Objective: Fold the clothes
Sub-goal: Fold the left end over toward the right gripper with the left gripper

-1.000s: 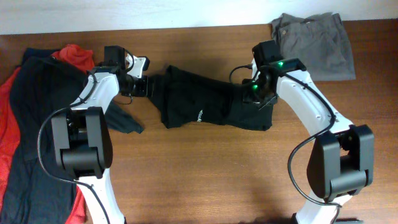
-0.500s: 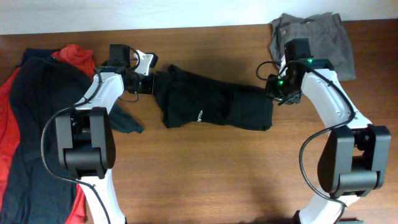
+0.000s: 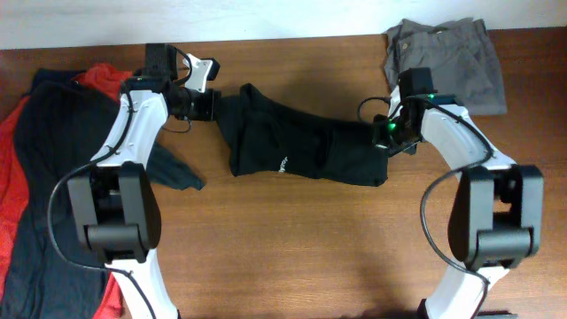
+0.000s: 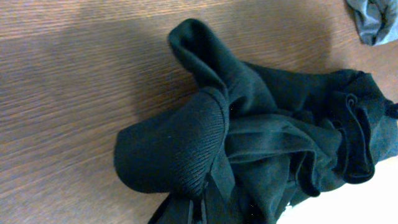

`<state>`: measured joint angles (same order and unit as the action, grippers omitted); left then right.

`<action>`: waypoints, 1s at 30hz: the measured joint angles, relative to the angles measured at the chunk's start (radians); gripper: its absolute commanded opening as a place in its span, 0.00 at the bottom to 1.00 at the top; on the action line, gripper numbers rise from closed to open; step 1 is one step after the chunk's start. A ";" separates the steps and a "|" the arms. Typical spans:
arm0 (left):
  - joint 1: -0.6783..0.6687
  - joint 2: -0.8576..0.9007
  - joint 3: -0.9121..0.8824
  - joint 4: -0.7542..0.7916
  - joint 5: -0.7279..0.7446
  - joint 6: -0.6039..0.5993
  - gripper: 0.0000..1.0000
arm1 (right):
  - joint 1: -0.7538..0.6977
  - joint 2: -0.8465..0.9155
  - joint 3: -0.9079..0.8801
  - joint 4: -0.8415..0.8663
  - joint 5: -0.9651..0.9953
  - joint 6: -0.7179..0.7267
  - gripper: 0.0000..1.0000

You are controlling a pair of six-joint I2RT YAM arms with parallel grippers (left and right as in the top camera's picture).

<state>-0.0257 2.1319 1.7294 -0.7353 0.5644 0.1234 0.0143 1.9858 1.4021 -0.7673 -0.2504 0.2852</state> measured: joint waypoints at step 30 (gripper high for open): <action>-0.527 -0.149 0.003 0.212 -0.142 -0.117 0.00 | -0.020 0.086 0.008 0.036 -0.072 0.002 0.04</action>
<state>-0.5529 1.9831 1.7321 -0.5236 0.4229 0.0067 -0.0059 2.0716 1.4101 -0.7315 -0.3225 0.2871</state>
